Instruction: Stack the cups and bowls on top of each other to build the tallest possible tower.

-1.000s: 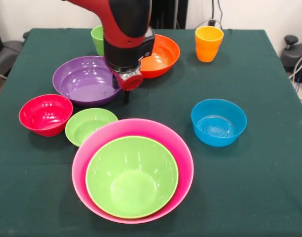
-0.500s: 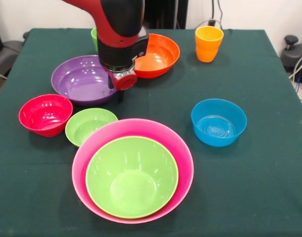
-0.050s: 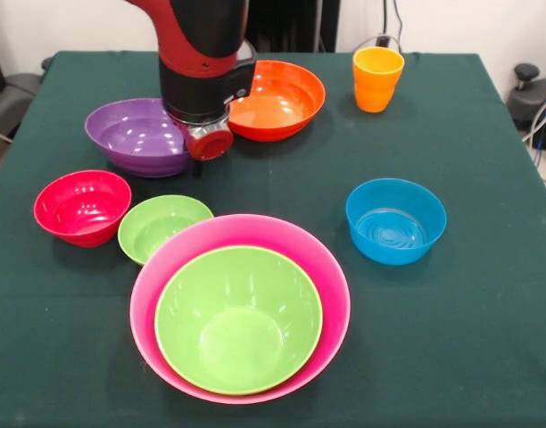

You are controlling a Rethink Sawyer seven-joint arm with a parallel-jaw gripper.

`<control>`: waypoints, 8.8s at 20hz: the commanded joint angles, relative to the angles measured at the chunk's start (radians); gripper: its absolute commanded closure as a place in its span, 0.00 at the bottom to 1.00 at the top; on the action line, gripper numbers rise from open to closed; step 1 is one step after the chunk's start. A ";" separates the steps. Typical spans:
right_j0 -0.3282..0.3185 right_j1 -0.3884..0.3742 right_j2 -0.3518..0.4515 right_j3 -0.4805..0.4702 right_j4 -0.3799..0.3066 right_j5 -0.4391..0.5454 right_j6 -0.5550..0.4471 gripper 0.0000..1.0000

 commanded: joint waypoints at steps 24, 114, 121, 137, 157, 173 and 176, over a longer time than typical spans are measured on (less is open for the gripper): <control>0.063 -0.077 0.073 -0.250 -0.026 0.267 0.010 1.00; 0.100 0.453 -0.224 -1.364 0.305 0.828 -0.045 1.00; 0.100 0.451 -0.233 -1.315 0.340 0.829 -0.046 1.00; 0.057 0.463 -0.287 -1.322 0.396 0.814 -0.088 1.00; 0.032 0.490 -0.353 -1.330 0.473 0.827 -0.126 1.00; 0.049 0.492 -0.355 -1.310 0.489 0.828 -0.151 1.00; 0.046 0.498 -0.361 -1.319 0.497 0.830 -0.155 1.00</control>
